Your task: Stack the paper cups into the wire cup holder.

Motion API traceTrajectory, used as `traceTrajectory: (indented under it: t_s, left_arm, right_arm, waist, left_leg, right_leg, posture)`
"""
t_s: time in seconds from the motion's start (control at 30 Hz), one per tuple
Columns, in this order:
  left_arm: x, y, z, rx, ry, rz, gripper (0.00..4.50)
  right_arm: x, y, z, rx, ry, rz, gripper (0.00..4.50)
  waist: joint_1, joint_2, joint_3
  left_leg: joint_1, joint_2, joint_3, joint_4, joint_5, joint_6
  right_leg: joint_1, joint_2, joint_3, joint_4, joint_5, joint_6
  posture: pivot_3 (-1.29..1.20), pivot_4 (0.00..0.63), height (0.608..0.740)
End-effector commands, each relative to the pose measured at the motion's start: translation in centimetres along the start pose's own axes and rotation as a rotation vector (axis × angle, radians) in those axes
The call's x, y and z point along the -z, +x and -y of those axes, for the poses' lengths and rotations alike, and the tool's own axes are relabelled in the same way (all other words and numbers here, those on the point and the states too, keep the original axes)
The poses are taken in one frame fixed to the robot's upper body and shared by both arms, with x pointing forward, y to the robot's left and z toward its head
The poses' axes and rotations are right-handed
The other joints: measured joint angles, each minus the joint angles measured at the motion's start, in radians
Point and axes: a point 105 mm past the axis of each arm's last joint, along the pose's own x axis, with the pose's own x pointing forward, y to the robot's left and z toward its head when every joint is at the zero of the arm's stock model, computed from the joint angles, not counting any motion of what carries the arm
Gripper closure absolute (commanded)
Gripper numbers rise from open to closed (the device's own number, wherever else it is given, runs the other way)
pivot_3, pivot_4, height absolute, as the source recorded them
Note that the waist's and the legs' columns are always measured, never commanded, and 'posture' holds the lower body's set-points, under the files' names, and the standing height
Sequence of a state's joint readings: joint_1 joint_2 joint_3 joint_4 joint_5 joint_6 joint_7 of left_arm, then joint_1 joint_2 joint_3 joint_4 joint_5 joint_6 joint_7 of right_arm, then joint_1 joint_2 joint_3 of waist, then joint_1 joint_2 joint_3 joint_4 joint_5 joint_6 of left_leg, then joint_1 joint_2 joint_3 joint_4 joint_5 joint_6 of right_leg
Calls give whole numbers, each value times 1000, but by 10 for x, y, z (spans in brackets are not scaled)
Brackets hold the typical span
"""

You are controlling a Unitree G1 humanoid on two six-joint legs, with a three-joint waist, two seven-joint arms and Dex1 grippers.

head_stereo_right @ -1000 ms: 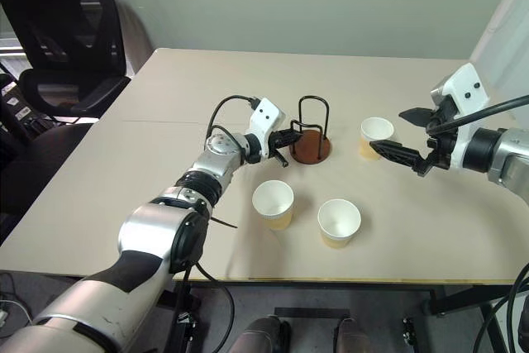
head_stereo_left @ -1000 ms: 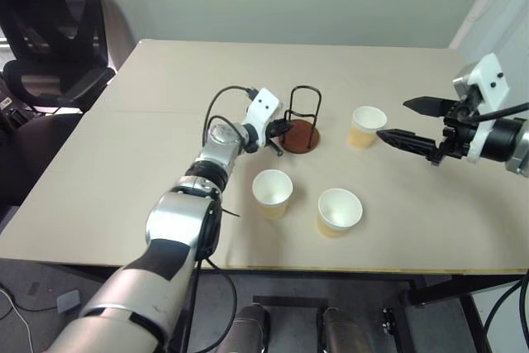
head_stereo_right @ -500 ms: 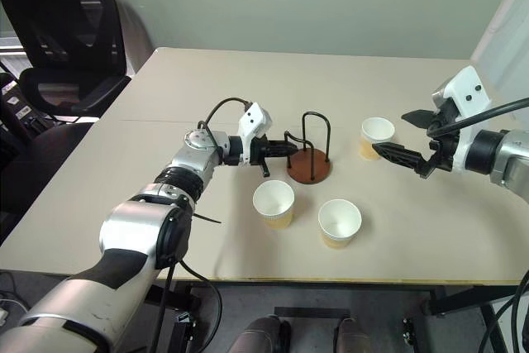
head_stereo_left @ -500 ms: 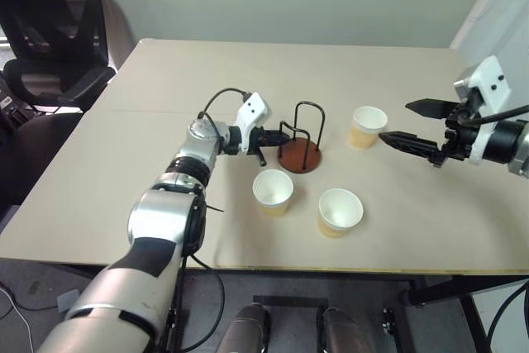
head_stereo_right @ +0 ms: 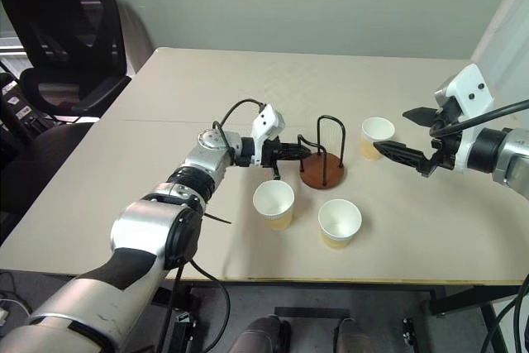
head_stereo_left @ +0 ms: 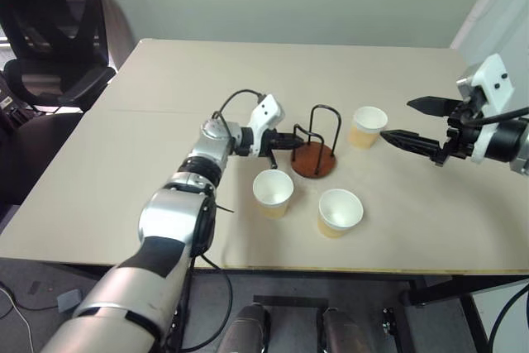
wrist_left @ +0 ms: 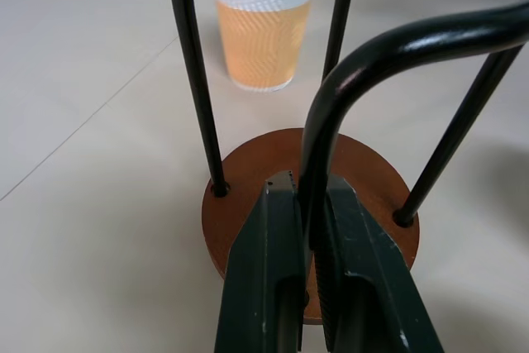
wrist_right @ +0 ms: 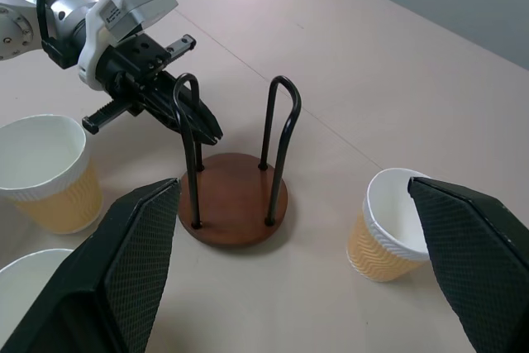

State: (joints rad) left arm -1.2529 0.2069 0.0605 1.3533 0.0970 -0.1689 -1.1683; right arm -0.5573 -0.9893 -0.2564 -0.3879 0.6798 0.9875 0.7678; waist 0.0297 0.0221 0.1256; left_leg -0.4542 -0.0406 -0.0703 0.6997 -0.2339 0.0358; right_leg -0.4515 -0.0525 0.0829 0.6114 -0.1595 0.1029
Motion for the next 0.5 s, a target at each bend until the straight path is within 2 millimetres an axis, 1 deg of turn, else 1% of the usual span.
traceTrajectory:
  t_s: [0.03, 0.17, 0.3, 0.33, 0.37, 0.5]
  left_arm:
    - [-22, 3, -2, 1, 75, 31, 4492]
    - [-15, 3, -1, 11, 88, -6, 4492]
    - [-5, 1, 1, 30, 99, -74, 4492]
    - [-4, 1, 1, 35, 94, -78, 3859]
    - [-4, 1, 1, 35, 92, -77, 3609]
    - [-7, 1, -1, 8, 82, -49, 2207]
  right_arm:
    - [-8, -5, 1, 14, -41, 18, 0]
    - [-8, -5, 1, 13, -42, 18, 0]
    - [-7, -4, 1, 7, -44, 15, 0]
    - [-7, -4, 1, 6, -45, 14, 0]
    - [-7, -4, 1, 5, -45, 13, 0]
    - [-5, -2, 2, -1, -50, 9, 0]
  waist:
    - [0, 0, 0]
    - [0, 0, 0]
    - [0, 0, 0]
    - [0, 0, 0]
    - [0, 0, 0]
    - [0, 0, 0]
  left_leg:
    - [0, 0, 0, 0, 0, 0]
    - [0, 0, 0, 0, 0, 0]
    - [0, 0, 0, 0, 0, 0]
    - [0, 0, 0, 0, 0, 0]
    - [0, 0, 0, 0, 0, 0]
    - [0, 0, 0, 0, 0, 1]
  right_leg:
    - [0, 0, 0, 0, 0, 0]
    - [0, 0, 0, 0, 0, 0]
    - [0, 0, 0, 0, 0, 0]
    - [0, 0, 0, 0, 0, 0]
    - [0, 0, 0, 0, 0, 0]
    - [0, 0, 0, 0, 0, 0]
  posture:
    - [0, 150, 740]
    - [0, 150, 740]
    - [0, 150, 740]
    - [0, 150, 740]
    - [0, 150, 740]
    - [0, 150, 740]
